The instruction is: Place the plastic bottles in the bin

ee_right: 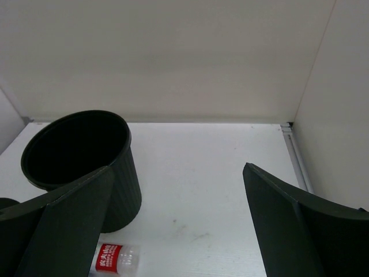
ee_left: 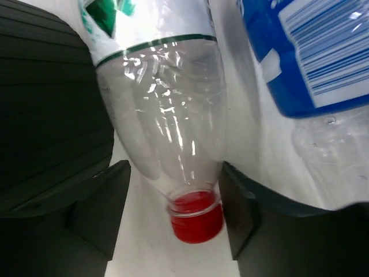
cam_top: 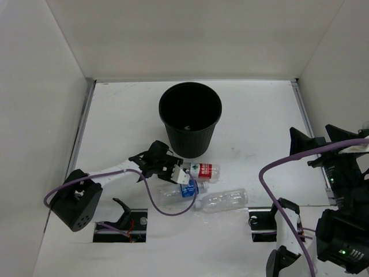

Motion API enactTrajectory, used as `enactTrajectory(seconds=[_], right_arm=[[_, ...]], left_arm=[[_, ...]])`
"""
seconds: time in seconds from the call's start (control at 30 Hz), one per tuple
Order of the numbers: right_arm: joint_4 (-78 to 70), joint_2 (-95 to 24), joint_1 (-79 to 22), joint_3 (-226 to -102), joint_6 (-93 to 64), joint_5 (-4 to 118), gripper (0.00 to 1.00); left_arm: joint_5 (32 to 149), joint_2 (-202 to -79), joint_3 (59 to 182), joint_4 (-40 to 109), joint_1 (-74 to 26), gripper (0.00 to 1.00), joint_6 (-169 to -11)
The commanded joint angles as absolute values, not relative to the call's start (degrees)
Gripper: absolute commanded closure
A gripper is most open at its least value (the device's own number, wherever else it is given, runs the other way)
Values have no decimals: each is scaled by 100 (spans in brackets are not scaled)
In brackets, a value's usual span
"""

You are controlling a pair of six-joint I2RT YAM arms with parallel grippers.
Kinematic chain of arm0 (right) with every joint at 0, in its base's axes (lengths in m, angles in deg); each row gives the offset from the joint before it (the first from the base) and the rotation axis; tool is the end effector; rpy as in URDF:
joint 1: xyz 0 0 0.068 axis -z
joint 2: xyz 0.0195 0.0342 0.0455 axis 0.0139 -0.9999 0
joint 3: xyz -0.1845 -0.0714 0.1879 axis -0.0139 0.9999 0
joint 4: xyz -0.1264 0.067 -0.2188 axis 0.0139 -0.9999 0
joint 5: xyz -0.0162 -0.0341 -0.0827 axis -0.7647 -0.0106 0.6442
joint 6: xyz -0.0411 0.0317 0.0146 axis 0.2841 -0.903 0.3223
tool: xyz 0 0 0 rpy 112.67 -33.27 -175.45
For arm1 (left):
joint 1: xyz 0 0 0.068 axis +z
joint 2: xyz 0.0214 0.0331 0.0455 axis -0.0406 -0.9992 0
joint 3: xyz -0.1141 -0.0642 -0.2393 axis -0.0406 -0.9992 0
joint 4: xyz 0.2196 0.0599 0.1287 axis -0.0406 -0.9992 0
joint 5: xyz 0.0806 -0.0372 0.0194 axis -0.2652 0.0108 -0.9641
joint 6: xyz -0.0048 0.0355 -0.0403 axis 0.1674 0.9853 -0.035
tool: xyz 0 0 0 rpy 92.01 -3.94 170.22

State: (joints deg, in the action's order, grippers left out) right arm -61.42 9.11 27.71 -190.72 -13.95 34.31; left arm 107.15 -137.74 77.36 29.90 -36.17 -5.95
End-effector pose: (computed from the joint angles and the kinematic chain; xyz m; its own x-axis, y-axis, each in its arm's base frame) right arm -0.0325 0.0368 0.5332 0.1209 0.0474 -0.9915 -0.0766 0.9963 0.0383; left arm 0.1744 -0.1577 0.1642 0.5908 0.6383 -0.4935 0.7720 -0.2695 0.5757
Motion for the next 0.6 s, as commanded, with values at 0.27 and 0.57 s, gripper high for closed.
enactTrajectory(seconds=[0.27, 0.57], right_arm=[[-5630, 1136, 2624, -18419, -1529, 3370, 0], [-4830, 1102, 2607, -17355, -1494, 3405, 0]], left_arm=[[10413, -13834, 8055, 2853, -3849, 95, -537], [10948, -13034, 9654, 1702, -4507, 99, -2197]])
